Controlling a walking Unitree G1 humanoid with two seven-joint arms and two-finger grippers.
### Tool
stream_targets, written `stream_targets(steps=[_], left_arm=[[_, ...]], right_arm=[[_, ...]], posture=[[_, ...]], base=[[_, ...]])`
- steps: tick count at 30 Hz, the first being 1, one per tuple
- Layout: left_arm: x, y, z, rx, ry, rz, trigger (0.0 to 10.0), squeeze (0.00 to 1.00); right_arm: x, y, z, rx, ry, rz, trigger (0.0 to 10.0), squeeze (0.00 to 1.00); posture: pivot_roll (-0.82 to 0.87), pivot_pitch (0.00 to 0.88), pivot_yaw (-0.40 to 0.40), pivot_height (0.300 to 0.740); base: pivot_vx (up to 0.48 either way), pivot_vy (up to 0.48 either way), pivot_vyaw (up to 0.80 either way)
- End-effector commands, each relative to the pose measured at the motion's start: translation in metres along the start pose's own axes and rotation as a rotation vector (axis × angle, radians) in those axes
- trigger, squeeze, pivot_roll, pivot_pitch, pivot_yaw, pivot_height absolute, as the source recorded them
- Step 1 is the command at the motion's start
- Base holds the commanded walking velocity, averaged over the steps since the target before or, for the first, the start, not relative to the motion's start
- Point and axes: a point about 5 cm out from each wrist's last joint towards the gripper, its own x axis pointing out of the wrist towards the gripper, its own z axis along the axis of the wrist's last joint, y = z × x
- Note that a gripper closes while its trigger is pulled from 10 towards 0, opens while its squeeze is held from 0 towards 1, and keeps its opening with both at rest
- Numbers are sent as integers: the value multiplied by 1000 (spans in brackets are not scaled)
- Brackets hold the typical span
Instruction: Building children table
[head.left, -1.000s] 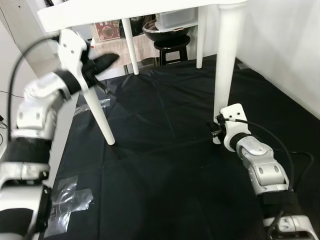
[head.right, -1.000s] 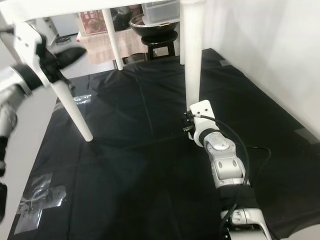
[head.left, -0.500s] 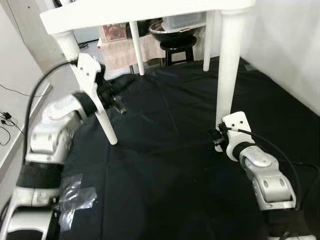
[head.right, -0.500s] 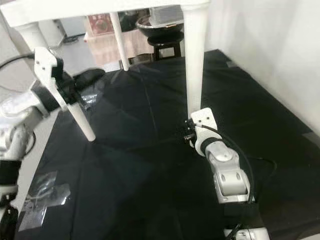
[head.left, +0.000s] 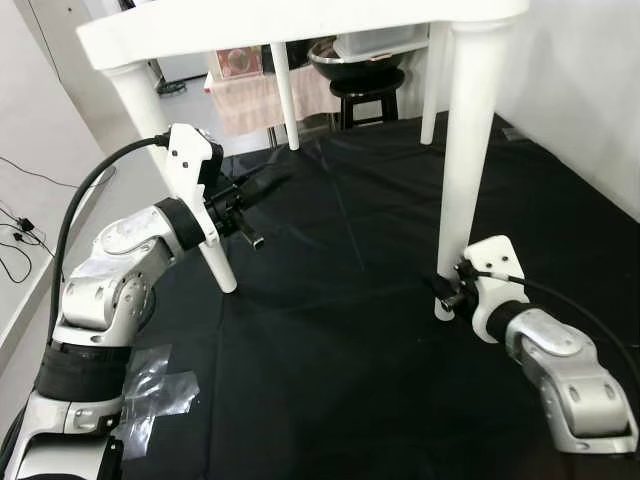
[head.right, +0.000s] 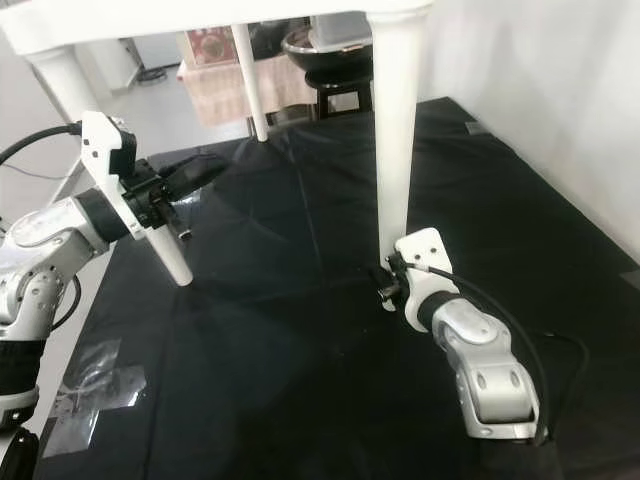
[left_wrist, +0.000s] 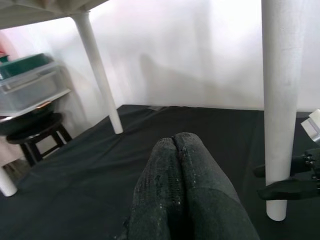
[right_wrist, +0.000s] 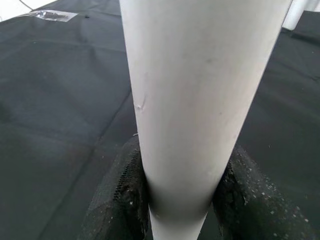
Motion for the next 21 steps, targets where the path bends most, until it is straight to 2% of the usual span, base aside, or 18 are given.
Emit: stream_targets(steps=[1, 3, 6, 12, 13, 14, 15, 18, 21], left_arm=[[-3, -3, -1, -14, 7, -22, 10000, 0], [-3, -11, -2, -33, 9, -71, 10000, 0], [-3, -15, -3, -38, 15, -92, 10000, 0], [-5, -23, -6, -59, 23, -123, 10000, 0], [-5, -23, -9, -64, 28, -115, 10000, 0], [-6, -23, -11, -70, 34, -109, 10000, 0], [-6, -24, -13, -75, 38, -104, 10000, 0], [-7, -25, -14, -78, 41, -102, 10000, 0], [-12, -32, -22, -110, 59, -97, 10000, 0]], right_arm=[[-5, 4, 5, -12, -15, 47, 0, 0], [-12, 3, 2, -6, -1, 67, 0, 0], [-12, 5, -1, -7, 6, 73, 0, 0], [-7, 8, -8, -22, 38, 41, 0, 0], [-3, 6, -10, -17, 56, -3, 10000, 0], [0, 7, -11, -10, 60, -18, 10000, 376], [2, 10, -12, 3, 63, -19, 10000, 1000], [3, 12, -13, 14, 63, -12, 10000, 1000], [4, 22, -9, 63, 8, 52, 10000, 1000]], posture=[[-168, 21, 136, 740], [-175, 19, 140, 740], [-174, 17, 140, 740], [-165, 20, 146, 740], [-162, 21, 143, 740], [-161, 22, 142, 740], [-156, 23, 138, 740], [-154, 22, 137, 740], [-148, 26, 133, 740]], base=[[0, 0, 0], [0, 0, 0], [0, 0, 0], [0, 0, 0], [0, 0, 0], [0, 0, 0], [0, 0, 0], [0, 0, 0], [0, 0, 0]])
